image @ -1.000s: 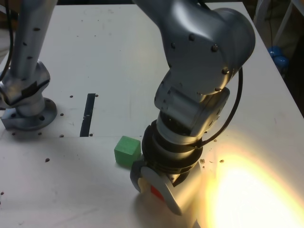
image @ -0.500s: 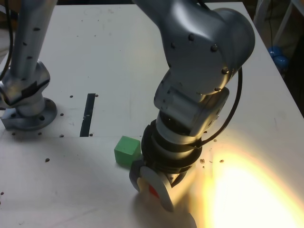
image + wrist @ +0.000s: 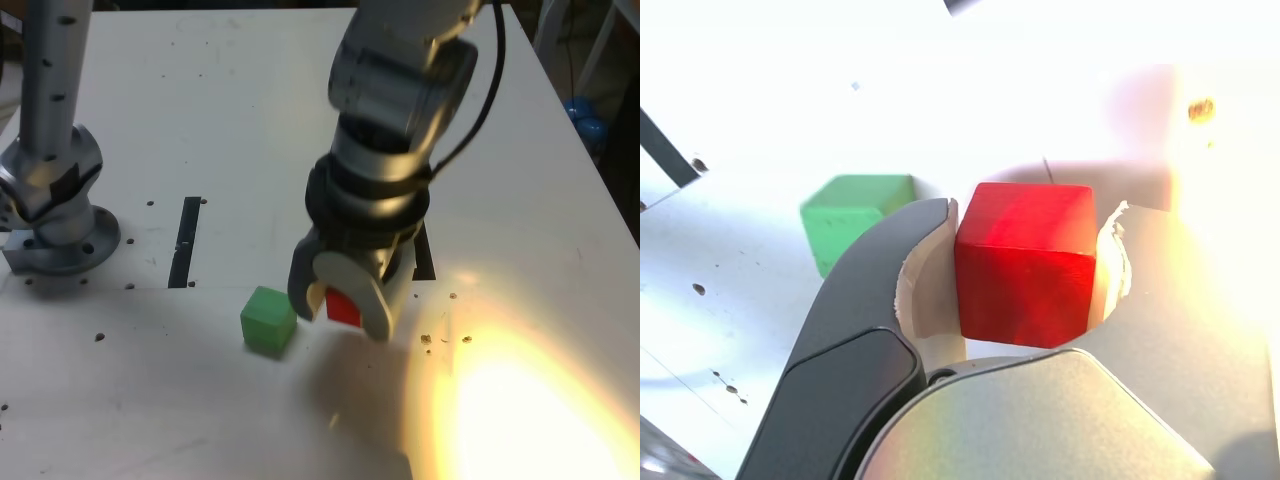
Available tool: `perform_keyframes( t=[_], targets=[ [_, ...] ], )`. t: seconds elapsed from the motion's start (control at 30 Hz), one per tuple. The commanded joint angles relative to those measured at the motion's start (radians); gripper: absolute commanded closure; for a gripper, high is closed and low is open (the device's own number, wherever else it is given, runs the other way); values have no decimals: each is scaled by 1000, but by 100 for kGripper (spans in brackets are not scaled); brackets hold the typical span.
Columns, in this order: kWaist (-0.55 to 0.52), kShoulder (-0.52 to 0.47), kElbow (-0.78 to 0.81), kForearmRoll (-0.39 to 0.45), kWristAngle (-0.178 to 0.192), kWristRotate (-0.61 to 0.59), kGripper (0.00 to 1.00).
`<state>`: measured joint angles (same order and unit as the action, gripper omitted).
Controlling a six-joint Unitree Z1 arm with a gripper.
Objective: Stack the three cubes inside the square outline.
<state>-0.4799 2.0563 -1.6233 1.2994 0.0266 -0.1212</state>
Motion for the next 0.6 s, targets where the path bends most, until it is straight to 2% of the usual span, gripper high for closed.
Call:
perform_keyframes(
  t=[0.0, 0.3, 0.57],
  targets=[
    [25, -18, 6, -1, -3, -4, 67],
    [188, -60, 69, -29, -22, -10, 67],
    [306, -54, 93, -66, -28, 28, 67]
  ],
)
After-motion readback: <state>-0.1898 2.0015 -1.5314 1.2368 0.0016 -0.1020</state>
